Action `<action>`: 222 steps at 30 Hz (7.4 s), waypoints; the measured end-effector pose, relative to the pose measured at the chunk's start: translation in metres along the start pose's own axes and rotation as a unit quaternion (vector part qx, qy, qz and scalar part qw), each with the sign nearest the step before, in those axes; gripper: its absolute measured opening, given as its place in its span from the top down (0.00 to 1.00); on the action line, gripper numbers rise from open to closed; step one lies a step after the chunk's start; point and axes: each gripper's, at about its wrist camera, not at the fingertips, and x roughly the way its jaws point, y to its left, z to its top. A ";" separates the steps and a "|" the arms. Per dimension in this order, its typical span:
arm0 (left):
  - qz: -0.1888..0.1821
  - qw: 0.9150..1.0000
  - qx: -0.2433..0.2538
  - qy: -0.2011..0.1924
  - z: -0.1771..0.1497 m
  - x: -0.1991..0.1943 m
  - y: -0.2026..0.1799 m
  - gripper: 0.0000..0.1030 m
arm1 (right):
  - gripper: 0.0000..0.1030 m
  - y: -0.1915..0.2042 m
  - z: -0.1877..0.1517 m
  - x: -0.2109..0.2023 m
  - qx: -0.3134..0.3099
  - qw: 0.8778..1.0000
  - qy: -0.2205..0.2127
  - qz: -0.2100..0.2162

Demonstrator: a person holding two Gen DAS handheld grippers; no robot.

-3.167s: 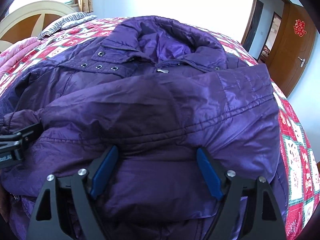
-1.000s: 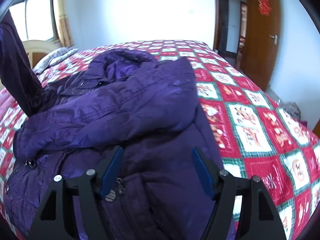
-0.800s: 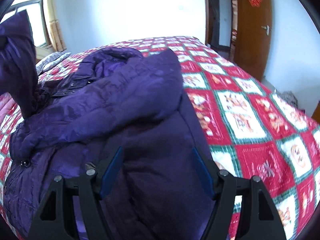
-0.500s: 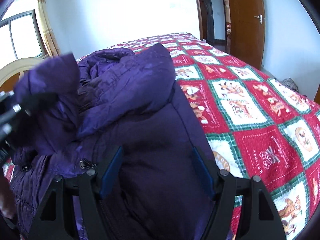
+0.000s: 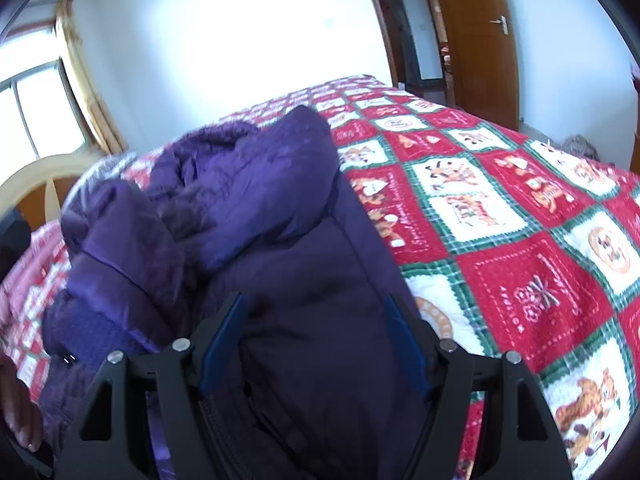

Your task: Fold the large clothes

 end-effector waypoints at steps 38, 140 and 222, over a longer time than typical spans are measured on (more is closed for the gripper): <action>0.144 0.970 -0.055 0.186 -0.043 0.137 0.125 0.08 | 0.54 0.103 0.063 -0.040 -0.066 0.998 -0.007 0.013; -0.039 0.948 -0.088 0.303 0.042 0.385 0.211 0.51 | 0.66 0.163 0.219 0.283 -0.311 0.937 0.158 -0.035; 0.063 0.957 -0.045 0.279 -0.010 0.365 0.170 0.18 | 0.24 0.124 0.159 0.291 -0.196 0.970 0.144 -0.023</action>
